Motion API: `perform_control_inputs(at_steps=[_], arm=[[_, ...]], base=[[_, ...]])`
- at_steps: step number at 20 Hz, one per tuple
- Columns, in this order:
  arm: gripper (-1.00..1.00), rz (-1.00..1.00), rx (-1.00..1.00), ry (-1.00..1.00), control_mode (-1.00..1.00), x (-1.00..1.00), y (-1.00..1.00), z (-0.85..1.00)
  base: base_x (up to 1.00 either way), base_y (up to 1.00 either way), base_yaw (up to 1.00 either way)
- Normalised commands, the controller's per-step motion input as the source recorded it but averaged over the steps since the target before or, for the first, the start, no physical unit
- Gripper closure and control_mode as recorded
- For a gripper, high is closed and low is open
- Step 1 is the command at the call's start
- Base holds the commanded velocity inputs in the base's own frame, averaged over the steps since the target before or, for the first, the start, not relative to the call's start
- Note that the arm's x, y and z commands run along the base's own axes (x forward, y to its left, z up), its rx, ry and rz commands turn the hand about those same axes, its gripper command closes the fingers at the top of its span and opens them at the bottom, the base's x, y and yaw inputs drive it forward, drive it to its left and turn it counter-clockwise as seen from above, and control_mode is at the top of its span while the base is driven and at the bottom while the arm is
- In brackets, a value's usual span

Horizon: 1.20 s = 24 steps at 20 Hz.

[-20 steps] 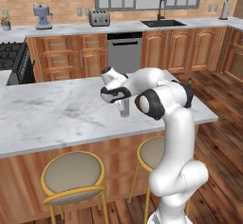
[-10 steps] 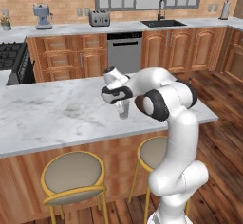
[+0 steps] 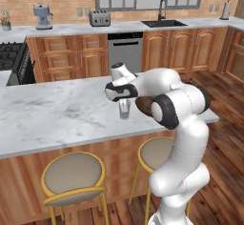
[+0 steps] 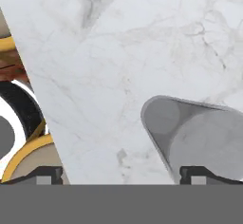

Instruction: There is a bowl on the dining counter. Grab a lemon wedge from the fridge and place it in the bowl. Then get the liquor bottle and glass cup from the cabinet and place them next to the bowl.

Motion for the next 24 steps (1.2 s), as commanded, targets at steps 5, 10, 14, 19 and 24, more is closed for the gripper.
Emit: perform_control_inputs(at_steps=[5,10,14,19,24], arm=[[-1.00,-0.03,0.00,-0.11,-1.00,-0.42,0.00,0.75],[-1.00,-0.08,0.00,-0.16,-1.00,-0.50,0.00,0.70],[-1.00,-0.09,0.00,-0.19,-1.00,-0.66,0.00,0.73],[-1.00,-0.10,0.00,-0.19,-1.00,-0.74,-0.03,0.78],[-1.00,-0.12,0.03,-0.18,-1.00,-0.81,-0.13,0.76]], base=[[0.00,0.00,0.00],[0.00,0.00,0.00],[0.00,0.00,0.00],[0.00,0.00,0.00],[0.00,0.00,0.00]])
